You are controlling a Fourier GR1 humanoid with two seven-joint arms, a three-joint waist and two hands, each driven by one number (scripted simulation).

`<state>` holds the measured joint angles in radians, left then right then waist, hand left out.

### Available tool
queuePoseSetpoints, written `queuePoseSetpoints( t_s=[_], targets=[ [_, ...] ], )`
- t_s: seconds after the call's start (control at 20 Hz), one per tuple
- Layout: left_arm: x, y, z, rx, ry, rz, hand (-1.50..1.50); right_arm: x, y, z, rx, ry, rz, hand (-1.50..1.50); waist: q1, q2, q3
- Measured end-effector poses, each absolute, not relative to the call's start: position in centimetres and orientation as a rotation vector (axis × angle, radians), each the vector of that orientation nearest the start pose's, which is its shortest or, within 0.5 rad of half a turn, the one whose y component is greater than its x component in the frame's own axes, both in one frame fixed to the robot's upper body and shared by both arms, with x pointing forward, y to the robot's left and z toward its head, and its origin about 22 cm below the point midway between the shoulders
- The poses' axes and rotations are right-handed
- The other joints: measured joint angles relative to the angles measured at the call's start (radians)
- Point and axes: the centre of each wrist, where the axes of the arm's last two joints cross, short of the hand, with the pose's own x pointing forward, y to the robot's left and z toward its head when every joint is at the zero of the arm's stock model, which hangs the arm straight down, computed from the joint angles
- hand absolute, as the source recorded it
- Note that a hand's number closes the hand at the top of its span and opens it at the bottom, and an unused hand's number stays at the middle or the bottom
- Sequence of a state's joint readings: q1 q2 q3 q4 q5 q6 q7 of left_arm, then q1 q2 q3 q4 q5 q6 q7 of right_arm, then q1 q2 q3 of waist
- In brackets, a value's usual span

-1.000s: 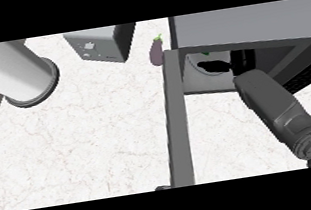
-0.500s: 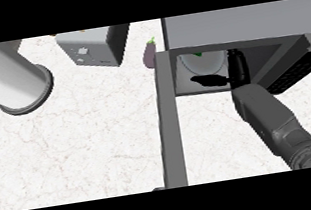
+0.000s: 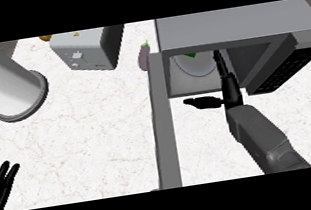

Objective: Pick up the milk, place it into the microwave and close the microwave

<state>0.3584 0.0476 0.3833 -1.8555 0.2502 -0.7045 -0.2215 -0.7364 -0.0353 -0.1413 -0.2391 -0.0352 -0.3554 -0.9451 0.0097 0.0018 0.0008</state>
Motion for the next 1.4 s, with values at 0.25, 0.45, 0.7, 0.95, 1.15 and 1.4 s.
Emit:
queuePoseSetpoints(
  t_s=[0.25, 0.45, 0.7, 0.95, 1.15, 1.4],
  targets=[
    [12.6, 33.0, 1.7, -0.296, -1.816, -0.145, -1.5, 33.1, -18.3, -10.8, -0.146, -1.868, 0.073, -1.5, -0.011, -0.007, -0.001],
    [13.1, 31.9, 1.7, -0.354, -1.809, -0.194, -1.5, 31.4, -18.5, -11.4, -0.077, -1.883, 0.049, -1.5, -0.022, -0.011, -0.002],
    [14.7, 30.3, 2.6, -0.387, -1.79, -0.294, 1.5, 27.7, -19.3, -12.6, -0.053, -1.897, 0.024, -1.5, -0.034, -0.012, -0.002],
    [16.6, 28.0, 2.9, -0.392, -1.779, -0.37, 1.5, 24.2, -22.0, -11.9, -0.017, -1.92, -0.055, 1.5, -0.041, -0.011, -0.003],
    [18.2, 26.1, 2.9, -0.401, -1.764, -0.439, 1.5, 21.2, -23.8, -10.1, 0.0, -1.939, -0.095, -1.5, -0.036, -0.008, -0.002],
    [21.1, 22.7, 2.5, -0.383, -1.761, -0.53, 1.5, 17.9, -26.7, -8.4, -0.019, -1.949, -0.15, -1.5, -0.032, -0.005, -0.002]
  ],
)
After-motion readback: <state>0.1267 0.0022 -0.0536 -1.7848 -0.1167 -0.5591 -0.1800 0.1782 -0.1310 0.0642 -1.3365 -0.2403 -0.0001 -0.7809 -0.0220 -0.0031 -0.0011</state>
